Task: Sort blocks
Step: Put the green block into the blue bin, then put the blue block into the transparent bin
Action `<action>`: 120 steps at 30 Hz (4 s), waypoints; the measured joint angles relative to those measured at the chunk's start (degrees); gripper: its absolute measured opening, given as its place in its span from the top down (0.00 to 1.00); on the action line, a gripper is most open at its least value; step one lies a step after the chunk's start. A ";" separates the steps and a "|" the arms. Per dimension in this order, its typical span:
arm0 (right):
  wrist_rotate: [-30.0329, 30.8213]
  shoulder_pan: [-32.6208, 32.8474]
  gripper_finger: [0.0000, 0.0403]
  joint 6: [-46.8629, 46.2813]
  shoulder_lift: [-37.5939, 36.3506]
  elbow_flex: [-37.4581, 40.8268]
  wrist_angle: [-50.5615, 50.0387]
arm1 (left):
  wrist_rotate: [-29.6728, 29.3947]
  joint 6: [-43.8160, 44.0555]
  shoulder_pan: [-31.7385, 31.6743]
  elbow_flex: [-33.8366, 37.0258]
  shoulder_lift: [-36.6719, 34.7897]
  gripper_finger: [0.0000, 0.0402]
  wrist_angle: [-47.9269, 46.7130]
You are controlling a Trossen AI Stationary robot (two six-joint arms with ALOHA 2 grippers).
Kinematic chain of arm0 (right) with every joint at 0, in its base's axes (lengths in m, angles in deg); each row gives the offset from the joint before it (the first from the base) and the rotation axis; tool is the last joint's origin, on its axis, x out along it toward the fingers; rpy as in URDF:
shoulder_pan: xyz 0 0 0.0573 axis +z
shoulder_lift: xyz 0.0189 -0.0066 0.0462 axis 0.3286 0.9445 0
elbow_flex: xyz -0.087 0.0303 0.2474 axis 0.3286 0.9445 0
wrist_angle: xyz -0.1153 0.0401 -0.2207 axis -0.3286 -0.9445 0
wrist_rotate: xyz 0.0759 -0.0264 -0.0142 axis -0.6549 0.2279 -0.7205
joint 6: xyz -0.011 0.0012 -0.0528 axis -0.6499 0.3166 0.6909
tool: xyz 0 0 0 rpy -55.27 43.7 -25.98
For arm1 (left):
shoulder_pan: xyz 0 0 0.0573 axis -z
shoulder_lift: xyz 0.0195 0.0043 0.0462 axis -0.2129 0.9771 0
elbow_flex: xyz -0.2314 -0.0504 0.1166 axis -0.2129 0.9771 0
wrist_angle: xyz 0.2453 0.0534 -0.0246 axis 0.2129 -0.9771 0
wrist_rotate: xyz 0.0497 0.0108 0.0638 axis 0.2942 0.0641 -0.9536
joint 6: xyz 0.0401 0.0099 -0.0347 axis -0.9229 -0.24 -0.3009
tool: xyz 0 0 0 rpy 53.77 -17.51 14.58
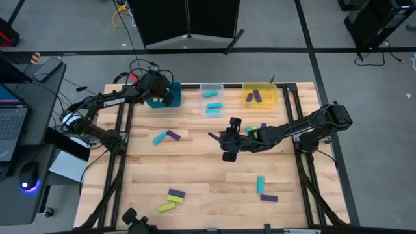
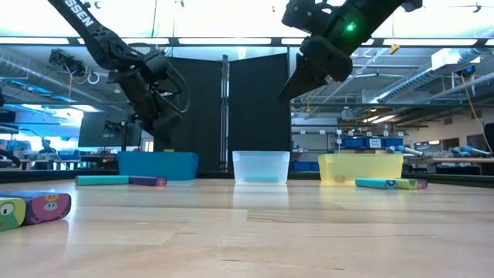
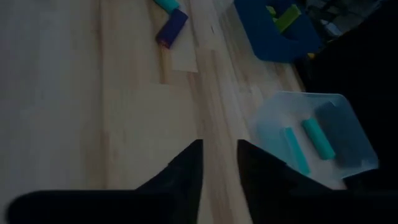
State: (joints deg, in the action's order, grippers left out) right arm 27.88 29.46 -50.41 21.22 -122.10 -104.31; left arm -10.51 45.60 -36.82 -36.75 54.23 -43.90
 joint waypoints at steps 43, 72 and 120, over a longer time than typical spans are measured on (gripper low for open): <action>-15.16 0.71 0.98 -26.93 -0.42 8.56 -8.93 | 20.15 16.63 25.61 27.42 -15.29 0.99 51.03; -19.11 -5.89 0.77 -58.08 -6.58 9.02 -28.64 | 12.13 12.44 34.28 27.50 -14.60 0.98 52.45; -18.76 -16.25 0.71 -37.85 1.17 5.06 -26.11 | 13.28 14.08 34.28 27.47 -14.55 0.98 51.72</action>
State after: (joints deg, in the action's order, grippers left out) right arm 9.12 13.22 -88.26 22.39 -117.04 -130.42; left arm 2.77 59.67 -2.54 -9.28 39.68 7.82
